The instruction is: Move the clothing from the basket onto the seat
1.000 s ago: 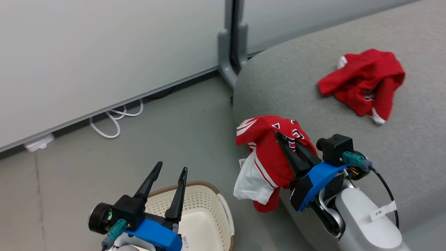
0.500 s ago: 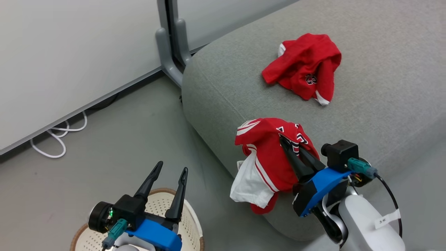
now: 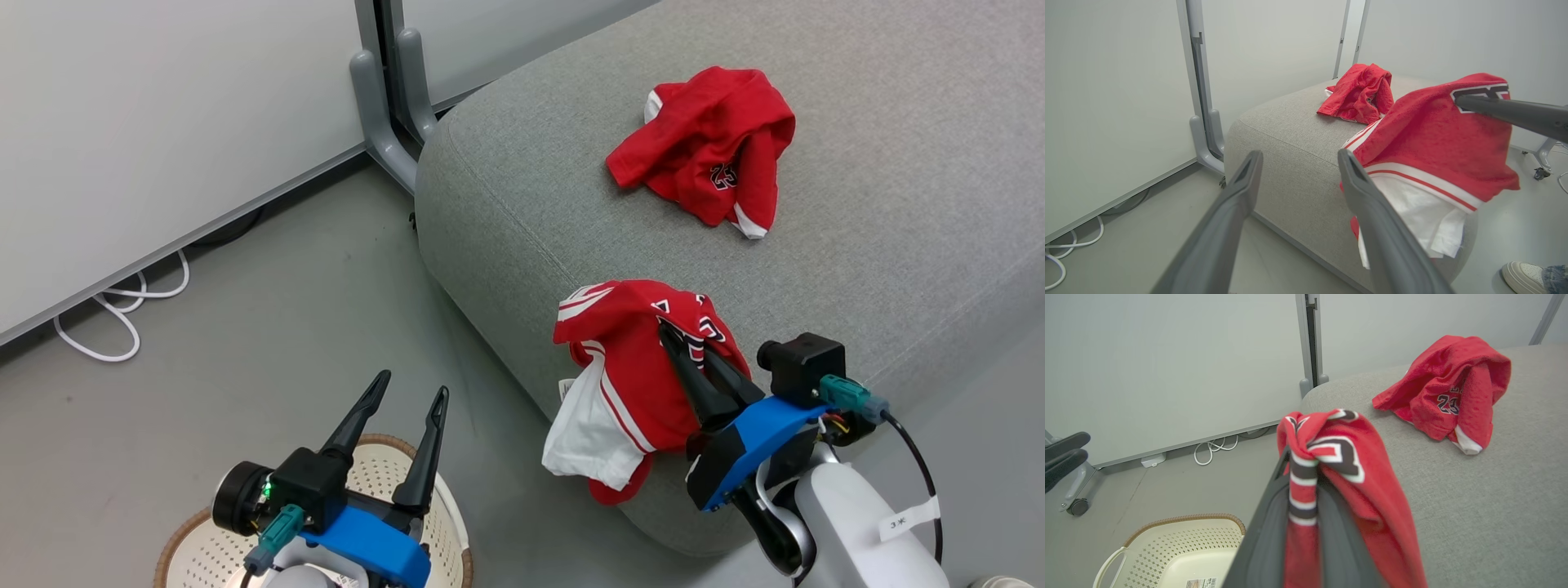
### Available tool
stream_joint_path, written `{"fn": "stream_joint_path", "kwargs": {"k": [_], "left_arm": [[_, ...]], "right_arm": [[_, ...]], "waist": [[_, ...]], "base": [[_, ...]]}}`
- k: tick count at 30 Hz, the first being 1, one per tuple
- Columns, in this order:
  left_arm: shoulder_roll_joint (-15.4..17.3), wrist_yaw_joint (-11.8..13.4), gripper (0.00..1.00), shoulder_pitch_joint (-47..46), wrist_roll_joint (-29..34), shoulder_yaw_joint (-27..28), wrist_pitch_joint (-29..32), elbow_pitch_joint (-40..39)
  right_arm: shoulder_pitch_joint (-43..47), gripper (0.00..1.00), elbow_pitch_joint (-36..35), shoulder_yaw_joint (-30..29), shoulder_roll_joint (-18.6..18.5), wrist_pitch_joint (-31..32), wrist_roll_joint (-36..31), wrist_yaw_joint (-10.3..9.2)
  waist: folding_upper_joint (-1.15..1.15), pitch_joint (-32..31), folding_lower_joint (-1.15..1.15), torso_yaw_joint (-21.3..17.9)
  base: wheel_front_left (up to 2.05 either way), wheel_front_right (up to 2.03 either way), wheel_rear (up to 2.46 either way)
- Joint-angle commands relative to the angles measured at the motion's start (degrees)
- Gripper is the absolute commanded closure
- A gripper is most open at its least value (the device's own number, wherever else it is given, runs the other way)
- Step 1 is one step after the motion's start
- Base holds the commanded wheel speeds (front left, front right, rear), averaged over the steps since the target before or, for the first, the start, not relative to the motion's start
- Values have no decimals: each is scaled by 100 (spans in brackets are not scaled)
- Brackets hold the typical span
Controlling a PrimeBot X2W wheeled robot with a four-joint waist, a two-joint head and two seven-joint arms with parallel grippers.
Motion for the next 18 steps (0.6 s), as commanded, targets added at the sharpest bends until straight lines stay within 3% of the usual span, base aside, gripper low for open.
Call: {"fn": "stream_joint_path", "kwargs": {"k": [1,12,18], "left_arm": [[28,-12,0,-12,-10,21,-27,-23],[199,-12,0,-236,116,-105,-27,-186],[491,-12,0,-759,191,-419,-28,-331]], "right_arm": [[-21,100,-30,-16,3,34,28,3],[-1190,100,-176,-423,-477,636,304,2],[-2569,100,-32,-1529,-899,975,618,2]], "waist": [[0,5,0,5],[0,614,0,270],[0,1462,0,624]], "base": [[0,0,0],[0,0,0],[0,0,0]]}}
